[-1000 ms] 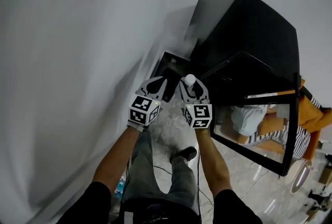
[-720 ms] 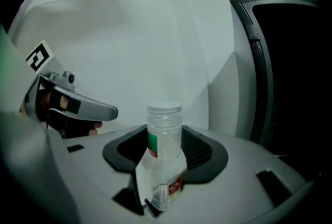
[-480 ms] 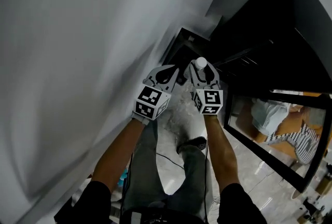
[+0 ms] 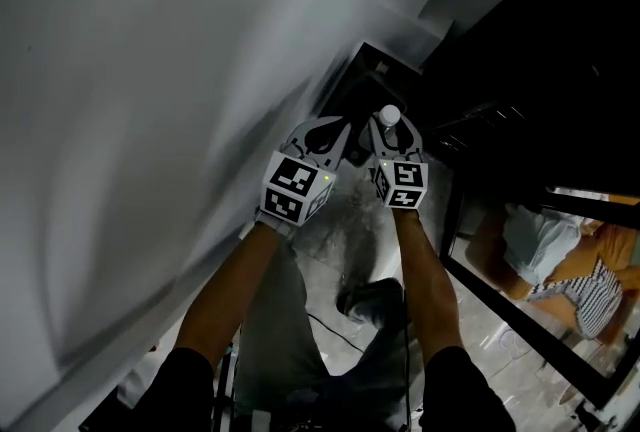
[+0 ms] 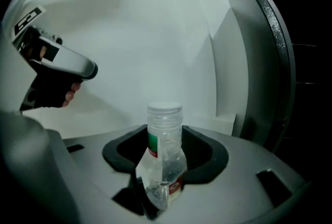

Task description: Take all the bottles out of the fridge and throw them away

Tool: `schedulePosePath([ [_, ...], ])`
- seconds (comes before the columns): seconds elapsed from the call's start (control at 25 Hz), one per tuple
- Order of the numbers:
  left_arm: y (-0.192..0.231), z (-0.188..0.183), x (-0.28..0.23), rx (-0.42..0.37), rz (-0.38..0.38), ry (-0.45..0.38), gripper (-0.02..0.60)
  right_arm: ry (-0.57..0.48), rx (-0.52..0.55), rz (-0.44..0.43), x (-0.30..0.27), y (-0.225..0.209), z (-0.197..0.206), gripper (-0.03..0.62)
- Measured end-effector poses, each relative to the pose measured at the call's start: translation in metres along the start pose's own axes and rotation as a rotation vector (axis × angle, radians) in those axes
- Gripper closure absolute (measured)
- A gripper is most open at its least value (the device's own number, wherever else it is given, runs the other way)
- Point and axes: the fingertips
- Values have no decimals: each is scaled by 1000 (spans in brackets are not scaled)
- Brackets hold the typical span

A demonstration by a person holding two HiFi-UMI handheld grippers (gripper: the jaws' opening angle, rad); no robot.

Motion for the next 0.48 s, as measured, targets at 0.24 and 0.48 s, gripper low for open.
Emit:
schedulePosePath([
  [0.24,14,-2,-16,-14,-4,-23,581,25,-15,10,-22,-17,17,387],
  [0.48,3,-30,-17,-7,-1,-19,581,21,-25,35,-1,-25,-16,387],
])
Point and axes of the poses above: the fingertips, and each gripper's own axes: x backward along the fingers, y to its left, z out of its underside, and after that the axes turned 7 degrees about -y, right-handed
